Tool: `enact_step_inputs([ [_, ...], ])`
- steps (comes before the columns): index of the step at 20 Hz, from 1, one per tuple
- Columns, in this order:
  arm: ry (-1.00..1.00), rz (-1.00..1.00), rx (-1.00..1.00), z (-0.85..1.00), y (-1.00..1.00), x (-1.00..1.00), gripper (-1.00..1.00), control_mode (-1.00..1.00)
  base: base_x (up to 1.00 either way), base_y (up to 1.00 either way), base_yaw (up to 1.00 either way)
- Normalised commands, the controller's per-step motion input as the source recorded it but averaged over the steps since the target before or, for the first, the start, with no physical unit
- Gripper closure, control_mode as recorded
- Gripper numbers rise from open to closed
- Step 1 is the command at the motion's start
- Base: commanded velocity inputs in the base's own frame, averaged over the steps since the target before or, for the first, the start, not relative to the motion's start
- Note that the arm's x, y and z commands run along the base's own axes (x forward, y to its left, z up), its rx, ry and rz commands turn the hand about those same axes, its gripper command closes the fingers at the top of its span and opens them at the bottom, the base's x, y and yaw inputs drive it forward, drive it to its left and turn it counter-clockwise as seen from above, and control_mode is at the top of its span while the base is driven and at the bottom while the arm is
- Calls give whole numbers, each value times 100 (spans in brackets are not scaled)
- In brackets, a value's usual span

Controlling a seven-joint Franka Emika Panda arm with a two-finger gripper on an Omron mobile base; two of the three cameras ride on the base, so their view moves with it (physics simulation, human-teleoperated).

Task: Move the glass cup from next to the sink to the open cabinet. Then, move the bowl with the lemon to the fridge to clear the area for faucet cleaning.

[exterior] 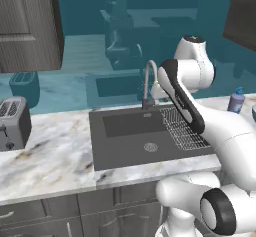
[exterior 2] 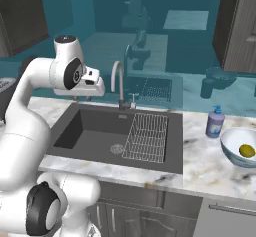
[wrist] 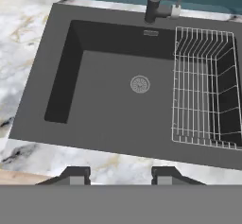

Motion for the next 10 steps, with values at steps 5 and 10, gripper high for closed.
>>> enact_step_inputs([
  [5,0,0,-1,-12,-5,-32,-100,-100,0,0,0],
  [10,-8,-7,6,-20,-43,-76,-100,100,-14,-20,-5],
])
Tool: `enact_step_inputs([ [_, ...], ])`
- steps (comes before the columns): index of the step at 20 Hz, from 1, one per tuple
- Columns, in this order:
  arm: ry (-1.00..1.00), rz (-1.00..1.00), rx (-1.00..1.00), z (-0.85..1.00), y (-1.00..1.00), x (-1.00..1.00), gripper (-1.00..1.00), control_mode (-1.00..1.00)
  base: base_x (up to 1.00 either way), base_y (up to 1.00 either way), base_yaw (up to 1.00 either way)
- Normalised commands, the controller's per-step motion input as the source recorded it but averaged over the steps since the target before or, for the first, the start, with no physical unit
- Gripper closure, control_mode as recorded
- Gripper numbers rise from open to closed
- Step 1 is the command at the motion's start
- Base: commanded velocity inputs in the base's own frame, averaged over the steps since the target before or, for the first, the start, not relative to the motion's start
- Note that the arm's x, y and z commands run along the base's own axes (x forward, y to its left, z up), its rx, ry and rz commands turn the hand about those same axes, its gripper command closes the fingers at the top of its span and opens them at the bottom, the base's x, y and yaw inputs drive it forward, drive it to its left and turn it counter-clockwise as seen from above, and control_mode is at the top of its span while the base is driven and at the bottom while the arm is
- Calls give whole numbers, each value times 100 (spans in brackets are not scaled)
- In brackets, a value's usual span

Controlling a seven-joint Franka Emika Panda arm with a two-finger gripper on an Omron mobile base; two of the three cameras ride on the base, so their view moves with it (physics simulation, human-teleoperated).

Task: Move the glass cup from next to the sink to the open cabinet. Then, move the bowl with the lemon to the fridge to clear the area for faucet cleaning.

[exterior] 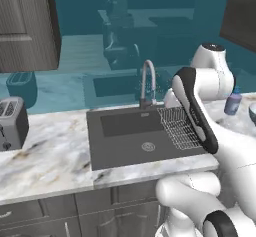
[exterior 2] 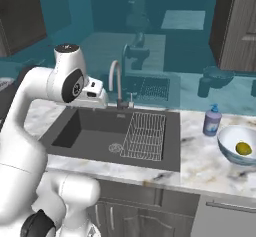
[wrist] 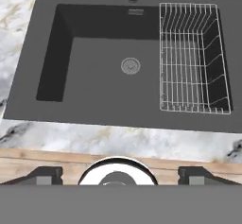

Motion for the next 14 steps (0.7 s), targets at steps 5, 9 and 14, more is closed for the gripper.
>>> enact_step_inputs([
  [5,0,0,0,0,0,0,-100,100,-19,-100,-28],
  [9,0,0,0,0,0,0,-100,100,8,-100,-33],
  [14,0,0,0,0,0,0,-100,100,10,-100,-26],
])
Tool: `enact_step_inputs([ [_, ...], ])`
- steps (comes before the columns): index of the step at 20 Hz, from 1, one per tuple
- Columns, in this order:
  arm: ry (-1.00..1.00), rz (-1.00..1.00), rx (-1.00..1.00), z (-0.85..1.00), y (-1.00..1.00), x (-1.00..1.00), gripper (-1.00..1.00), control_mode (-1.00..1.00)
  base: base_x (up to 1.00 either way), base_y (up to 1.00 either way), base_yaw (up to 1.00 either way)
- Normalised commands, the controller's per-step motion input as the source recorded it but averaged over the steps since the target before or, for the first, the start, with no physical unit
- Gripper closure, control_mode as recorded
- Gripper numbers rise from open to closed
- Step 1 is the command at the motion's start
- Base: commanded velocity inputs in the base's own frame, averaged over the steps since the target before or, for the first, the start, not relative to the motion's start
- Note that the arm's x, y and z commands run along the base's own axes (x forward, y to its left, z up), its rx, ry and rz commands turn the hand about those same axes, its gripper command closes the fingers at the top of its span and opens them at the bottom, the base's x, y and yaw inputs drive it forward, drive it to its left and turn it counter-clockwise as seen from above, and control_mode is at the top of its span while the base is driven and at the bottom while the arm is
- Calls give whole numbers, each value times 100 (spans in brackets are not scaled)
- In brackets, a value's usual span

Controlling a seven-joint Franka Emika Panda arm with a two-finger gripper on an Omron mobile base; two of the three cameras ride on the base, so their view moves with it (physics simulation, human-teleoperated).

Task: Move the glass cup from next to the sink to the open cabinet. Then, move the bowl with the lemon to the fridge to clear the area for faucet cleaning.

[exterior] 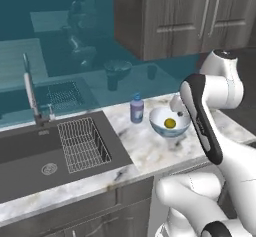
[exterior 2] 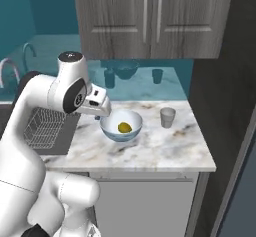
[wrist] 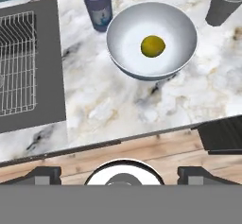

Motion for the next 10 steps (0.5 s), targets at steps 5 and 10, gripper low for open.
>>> enact_step_inputs([
  [5,0,0,0,0,0,0,-100,100,13,-63,0],
  [10,0,0,0,-36,-19,15,-100,-100,0,-23,0],
])
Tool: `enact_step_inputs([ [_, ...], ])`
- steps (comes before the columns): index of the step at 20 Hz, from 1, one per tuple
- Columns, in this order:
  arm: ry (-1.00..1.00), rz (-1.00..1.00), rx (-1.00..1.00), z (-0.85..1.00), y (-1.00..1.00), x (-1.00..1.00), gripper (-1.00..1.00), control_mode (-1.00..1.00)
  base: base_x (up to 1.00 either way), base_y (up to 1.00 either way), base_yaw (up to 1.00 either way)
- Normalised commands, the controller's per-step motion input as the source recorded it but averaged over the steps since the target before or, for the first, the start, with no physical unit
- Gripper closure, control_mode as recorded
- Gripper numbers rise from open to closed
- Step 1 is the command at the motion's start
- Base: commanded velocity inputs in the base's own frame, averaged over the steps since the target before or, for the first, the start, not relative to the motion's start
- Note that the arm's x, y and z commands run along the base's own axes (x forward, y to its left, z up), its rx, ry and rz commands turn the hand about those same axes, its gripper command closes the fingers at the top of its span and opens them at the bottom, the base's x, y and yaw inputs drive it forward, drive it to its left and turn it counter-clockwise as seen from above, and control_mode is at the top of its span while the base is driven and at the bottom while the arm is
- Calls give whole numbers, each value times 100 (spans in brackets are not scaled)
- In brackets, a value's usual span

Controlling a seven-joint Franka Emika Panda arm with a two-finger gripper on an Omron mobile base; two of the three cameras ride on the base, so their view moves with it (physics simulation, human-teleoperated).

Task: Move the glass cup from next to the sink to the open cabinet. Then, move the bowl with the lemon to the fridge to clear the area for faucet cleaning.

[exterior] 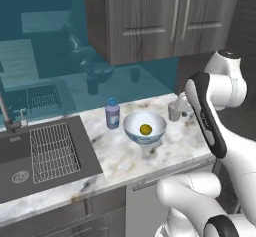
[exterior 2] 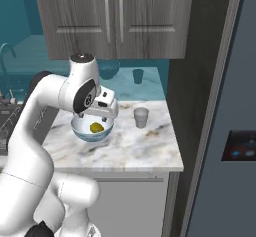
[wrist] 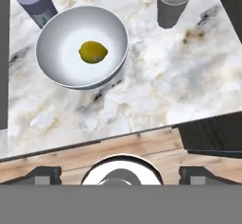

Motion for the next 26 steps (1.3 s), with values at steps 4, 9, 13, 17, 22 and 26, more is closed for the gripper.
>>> enact_step_inputs([
  [4,3,-3,2,-72,25,86,-100,-100,0,0,0],
  [9,4,-1,3,-65,29,95,-100,-100,0,0,0],
  [13,0,-4,1,-35,4,55,-100,-100,0,0,0],
  [17,0,-1,0,-31,-12,18,-100,-100,0,0,0],
  [22,0,0,3,-32,-9,16,-100,-100,0,0,0],
  [26,0,-1,2,-23,2,47,-100,-100,0,0,0],
])
